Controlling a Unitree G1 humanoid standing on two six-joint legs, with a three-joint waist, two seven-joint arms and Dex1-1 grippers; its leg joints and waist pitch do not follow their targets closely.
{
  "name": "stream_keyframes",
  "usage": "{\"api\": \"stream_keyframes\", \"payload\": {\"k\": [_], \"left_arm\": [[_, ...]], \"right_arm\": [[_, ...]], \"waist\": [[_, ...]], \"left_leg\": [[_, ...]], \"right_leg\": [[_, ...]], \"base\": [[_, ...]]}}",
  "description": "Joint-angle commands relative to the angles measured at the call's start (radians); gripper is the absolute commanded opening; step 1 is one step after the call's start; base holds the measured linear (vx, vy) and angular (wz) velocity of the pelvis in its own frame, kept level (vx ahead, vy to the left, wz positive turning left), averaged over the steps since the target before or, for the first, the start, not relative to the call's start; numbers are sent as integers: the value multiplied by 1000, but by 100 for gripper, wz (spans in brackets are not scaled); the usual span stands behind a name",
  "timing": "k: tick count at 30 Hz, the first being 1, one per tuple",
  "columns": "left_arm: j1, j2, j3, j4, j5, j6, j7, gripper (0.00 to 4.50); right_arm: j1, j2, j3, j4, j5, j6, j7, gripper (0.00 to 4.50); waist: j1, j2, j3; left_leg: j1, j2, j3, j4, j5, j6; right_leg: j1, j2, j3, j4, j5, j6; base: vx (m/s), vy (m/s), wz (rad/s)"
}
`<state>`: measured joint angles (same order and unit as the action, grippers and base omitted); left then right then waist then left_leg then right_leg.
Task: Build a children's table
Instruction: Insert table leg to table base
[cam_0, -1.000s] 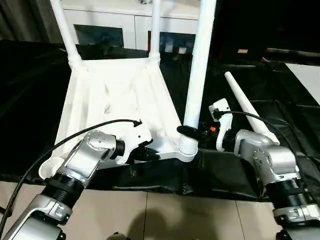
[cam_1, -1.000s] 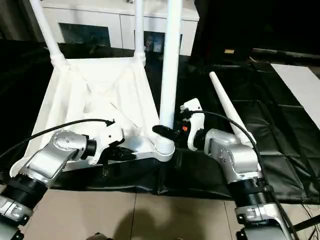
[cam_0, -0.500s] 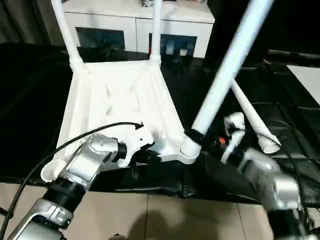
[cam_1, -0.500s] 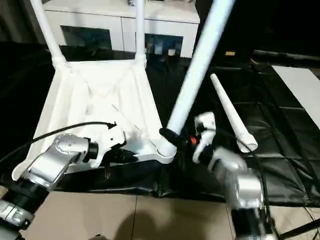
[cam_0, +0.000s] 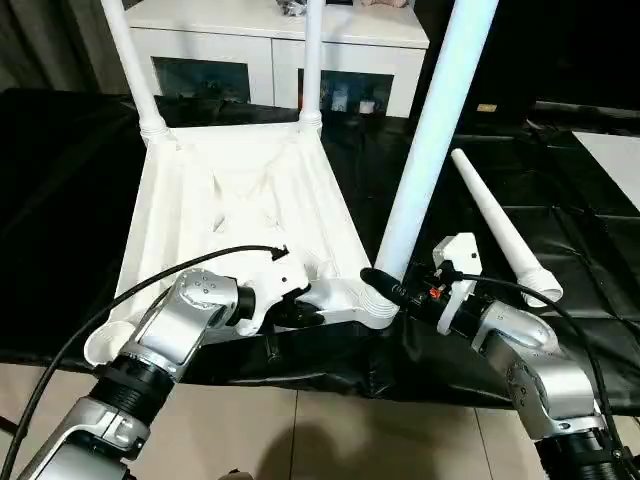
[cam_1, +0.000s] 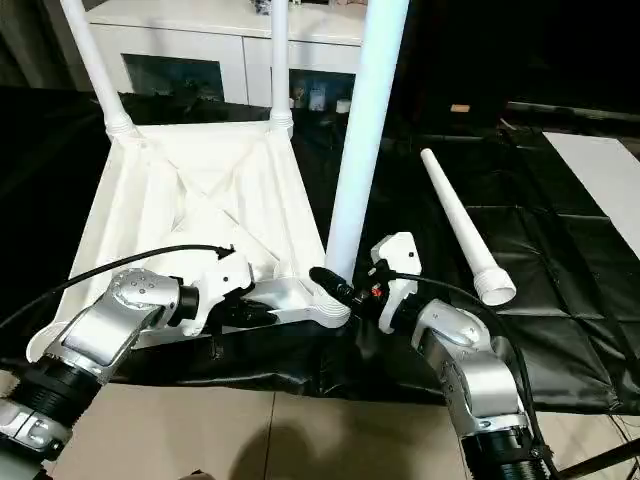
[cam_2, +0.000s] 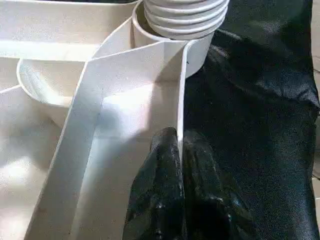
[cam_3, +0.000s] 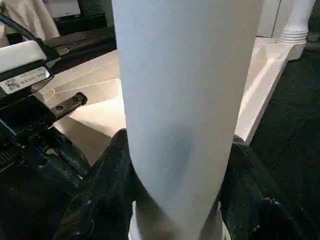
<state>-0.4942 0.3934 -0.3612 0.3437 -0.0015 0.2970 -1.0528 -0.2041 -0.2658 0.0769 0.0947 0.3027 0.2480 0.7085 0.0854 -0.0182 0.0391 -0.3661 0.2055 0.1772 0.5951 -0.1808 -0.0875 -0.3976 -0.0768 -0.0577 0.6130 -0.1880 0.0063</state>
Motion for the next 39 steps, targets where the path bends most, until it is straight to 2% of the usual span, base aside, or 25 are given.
{"api": "stream_keyframes", "payload": {"k": [1,3,5,8,10,12,13,14,15,19,21,24,25,26,28,30,31,34,35,37,38,39], "left_arm": [[-17,-12,63,-16,-18,-17,73,0],[-17,-12,62,-17,-18,-16,72,0],[-18,-6,58,-19,-17,-18,58,0],[-19,4,48,-23,-15,-22,36,0],[-23,8,44,-21,-13,-25,28,0],[-33,12,39,-12,-9,-34,23,0],[-35,13,38,-9,-8,-36,23,0],[-38,14,37,-6,-7,-37,23,0],[-40,14,37,-3,-6,-38,23,0],[-49,17,32,7,-3,-44,26,0],[-50,17,32,9,-2,-45,26,0],[-51,17,34,8,-2,-44,26,0],[-51,17,34,8,-2,-44,26,0],[-51,18,36,8,-2,-45,27,0],[-52,20,39,11,-2,-48,28,0],[-52,22,42,13,-3,-50,29,0],[-52,23,43,13,-4,-51,29,0],[-52,26,46,13,-5,-51,28,0],[-52,27,48,14,-5,-52,30,0],[-52,29,50,14,-6,-52,30,0],[-51,29,51,14,-7,-52,30,0],[-51,29,51,14,-7,-52,30,0]], "right_arm": [[23,22,-1,89,-5,47,-27,187],[17,24,-3,92,1,52,-27,187],[-16,18,-5,111,11,82,-15,187],[-55,-8,9,133,1,129,4,187],[-85,-37,28,151,-15,166,24,187],[-134,-90,66,181,-43,241,79,187],[-143,-101,73,187,-44,257,90,187],[-155,-112,77,193,-39,268,110,187],[-164,-119,79,197,-36,272,123,187],[-219,-142,77,227,1,331,176,187],[-227,-143,75,234,5,335,181,187],[-247,-132,47,255,39,350,185,187],[-249,-130,42,258,43,349,185,187],[-254,-109,-3,285,71,340,174,187],[-248,-91,-39,306,87,320,157,186],[-232,-78,-53,309,92,297,148,186],[-220,-71,-59,307,94,282,141,186],[-176,-45,-80,297,105,227,114,186],[-153,-29,-95,291,110,199,96,186],[-123,-11,-108,278,109,161,81,186],[-113,-4,-112,273,109,150,76,186],[-104,1,-115,266,108,141,72,186]], "waist": [[-7,-2,-45],[-8,-2,-46],[-10,3,-44],[-17,1,-45],[-20,1,-46],[-22,0,-48],[-22,1,-48],[-22,0,-47],[-22,-1,-49],[-16,-4,-51],[-15,-3,-51],[-11,-3,-51],[-10,-3,-51],[-8,-2,-51],[-8,-3,-53],[-7,-1,-52],[-6,6,-51],[-3,10,-50],[-2,19,-51],[-2,18,-50],[0,27,-50],[-2,24,-49]], "left_leg": [[11,24,-10,-88,-316,-4],[14,25,-10,-88,-322,-5],[13,24,-11,-90,-330,-8],[12,22,-11,-89,-331,-11],[11,23,-10,-87,-312,-9],[10,22,-9,-85,-294,-6],[9,22,-9,-85,-283,-2],[11,23,-6,-83,-282,0],[11,23,-6,-82,-278,0],[10,23,-4,-80,-241,9],[10,24,-4,-80,-241,7],[10,24,-4,-80,-239,7],[11,25,-4,-80,-238,5],[10,25,-4,-80,-237,3],[10,24,-4,-79,-235,2],[9,24,-4,-81,-237,1],[11,25,-4,-82,-246,-3],[13,25,-6,-85,-272,-12],[13,24,-9,-85,-281,-16],[14,25,-9,-88,-304,-20],[14,25,-11,-89,-308,-23],[15,25,-9,-89,-316,-22]], "right_leg": [[29,-60,42,-93,-378,-141],[28,-59,42,-93,-381,-139],[28,-58,42,-94,-382,-139],[30,-57,41,-94,-381,-142],[32,-57,42,-92,-356,-149],[34,-56,42,-88,-329,-159],[37,-55,41,-86,-313,-167],[33,-56,43,-87,-306,-172],[35,-57,42,-85,-302,-175],[38,-56,41,-81,-268,-187],[37,-58,41,-82,-276,-187],[37,-58,41,-82,-283,-184],[37,-59,41,-82,-282,-184],[38,-59,41,-82,-277,-184],[38,-60,40,-81,-270,-190],[37,-59,39,-81,-268,-190],[36,-60,40,-84,-270,-188],[35,-60,39,-86,-285,-185],[36,-61,38,-85,-295,-184],[35,-60,38,-91,-308,-178],[35,-60,37,-89,-307,-178],[32,-59,37,-92,-311,-177]], "base": [[0,0,0],[0,0,0],[0,0,0],[0,0,0],[0,0,0],[0,0,0],[0,0,0],[0,0,0],[0,0,0],[0,0,0],[0,0,0],[0,0,0],[0,0,0],[0,0,0],[0,0,0],[0,0,0],[0,0,0],[0,0,0],[0,0,0],[0,0,0],[0,0,0],[0,0,0]]}}
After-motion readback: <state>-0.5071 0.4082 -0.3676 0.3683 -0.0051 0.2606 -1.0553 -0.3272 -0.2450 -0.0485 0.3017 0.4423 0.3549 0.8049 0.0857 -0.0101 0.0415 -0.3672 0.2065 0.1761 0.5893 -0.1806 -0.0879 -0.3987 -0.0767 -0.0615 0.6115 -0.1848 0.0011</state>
